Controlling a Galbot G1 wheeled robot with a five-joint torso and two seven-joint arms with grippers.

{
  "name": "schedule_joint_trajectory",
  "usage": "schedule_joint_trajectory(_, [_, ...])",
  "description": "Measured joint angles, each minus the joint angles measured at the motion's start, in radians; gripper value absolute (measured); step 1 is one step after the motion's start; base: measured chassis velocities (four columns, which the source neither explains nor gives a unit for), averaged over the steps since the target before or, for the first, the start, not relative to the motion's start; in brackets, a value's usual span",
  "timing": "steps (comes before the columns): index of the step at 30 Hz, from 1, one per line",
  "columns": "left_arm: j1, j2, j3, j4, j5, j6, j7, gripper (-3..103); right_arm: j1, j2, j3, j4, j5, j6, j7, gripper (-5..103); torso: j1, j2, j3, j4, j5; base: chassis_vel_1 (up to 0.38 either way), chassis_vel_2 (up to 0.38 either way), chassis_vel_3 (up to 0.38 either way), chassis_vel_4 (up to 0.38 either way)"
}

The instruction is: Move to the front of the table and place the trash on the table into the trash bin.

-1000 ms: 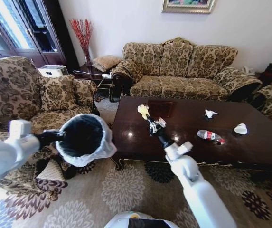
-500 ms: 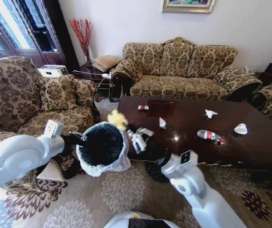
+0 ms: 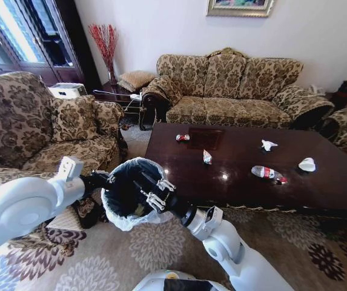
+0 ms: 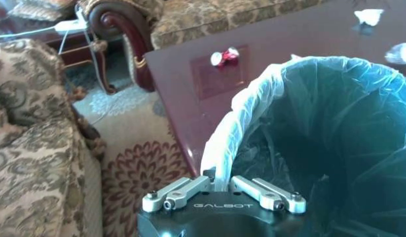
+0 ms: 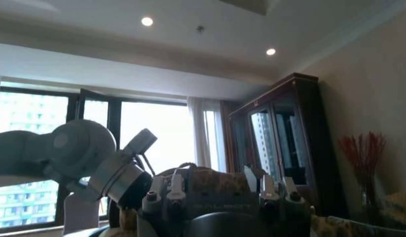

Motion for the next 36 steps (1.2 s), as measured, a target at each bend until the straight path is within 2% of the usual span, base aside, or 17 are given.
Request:
schedule_joint_trajectory(3, [-0.003,-0.015,0.002,0.035,0.009,0.000,-0.001,0,-0.024,0.011,0.091,0.013,0.019,-0.002,0.082,65,0.000,0.000,0.000,0.0001,0.0001,0.000,0.000,0.000,0.000])
schedule_joint_trajectory(5, [-0.004,-0.018,0.002,0.042,0.011,-0.001,-0.002,0,-0.031,0.014,0.119,0.013,0.029,-0.021,0.109,65,0.000,0.000,0.000,0.0001,-0.0001,0.000,0.000,0.000,0.000])
schedule_joint_trajectory(6, [-0.006,-0.024,0.001,0.052,0.013,-0.001,-0.002,0,-0.048,0.020,0.184,0.011,0.053,-0.101,0.164,77,0.000,0.000,0.000,0.0001,0.0001,0.000,0.000,0.000,0.000])
schedule_joint_trajectory(7, [-0.007,-0.030,-0.001,0.056,0.014,-0.001,-0.001,0,-0.064,0.022,0.243,-0.005,0.088,-0.164,0.182,82,0.000,0.000,0.000,0.0000,-0.0002,0.000,0.000,0.000,0.000])
schedule_joint_trajectory(10, [-0.009,-0.039,-0.005,0.057,0.014,-0.002,0.002,0,-0.081,0.027,0.307,-0.090,0.092,-0.177,0.210,87,0.000,0.000,0.000,-0.0002,0.0002,0.000,0.000,0.000,0.000])
schedule_joint_trajectory(11, [-0.009,-0.040,-0.006,0.055,0.015,-0.003,0.003,0,-0.085,0.033,0.316,-0.122,0.077,-0.175,0.238,93,0.000,0.000,0.000,0.0000,0.0005,0.000,0.000,0.000,0.000])
schedule_joint_trajectory(12, [-0.009,-0.040,-0.006,0.055,0.015,-0.003,0.003,0,-0.085,0.033,0.316,-0.122,0.077,-0.175,0.238,93,0.000,0.000,0.000,0.0000,0.0005,0.000,0.000,0.000,0.000])
schedule_joint_trajectory(14, [-0.013,-0.040,-0.005,0.048,0.014,-0.003,0.004,0,-0.089,0.047,0.319,-0.155,0.060,-0.177,0.288,99,0.000,0.000,0.000,0.0000,0.0002,0.000,0.000,0.000,0.000])
schedule_joint_trajectory(19, [-0.015,-0.040,-0.005,0.038,0.014,-0.003,0.005,0,-0.087,0.062,0.319,-0.199,0.003,-0.190,0.334,100,0.000,0.000,0.000,0.0000,0.0001,-0.035,0.053,0.053,-0.039])
schedule_joint_trajectory(27, [-0.013,-0.064,0.001,0.031,0.024,-0.006,0.005,0,-0.072,0.073,0.321,-0.250,-0.016,-0.204,0.365,100,0.000,0.000,0.000,0.0000,0.0000,-0.167,0.164,0.155,-0.165])
schedule_joint_trajectory(31, [-0.013,-0.074,0.014,0.026,0.033,-0.008,0.006,0,-0.072,0.073,0.316,-0.254,-0.021,-0.204,0.408,100,0.000,0.000,0.000,-0.0001,0.0001,-0.265,0.251,0.266,-0.260])
schedule_joint_trajectory(33, [-0.013,-0.081,0.018,0.023,0.037,-0.008,0.007,0,-0.072,0.084,0.321,-0.269,-0.058,-0.215,0.465,100,0.001,0.000,0.000,-0.0001,0.0001,-0.247,0.265,0.264,-0.263])
schedule_joint_trajectory(36, [-0.012,-0.088,0.018,0.023,0.041,-0.009,0.008,0,-0.075,0.091,0.335,-0.285,-0.065,-0.233,0.503,100,0.001,0.000,0.000,0.0002,0.0002,-0.193,0.239,0.201,-0.213])
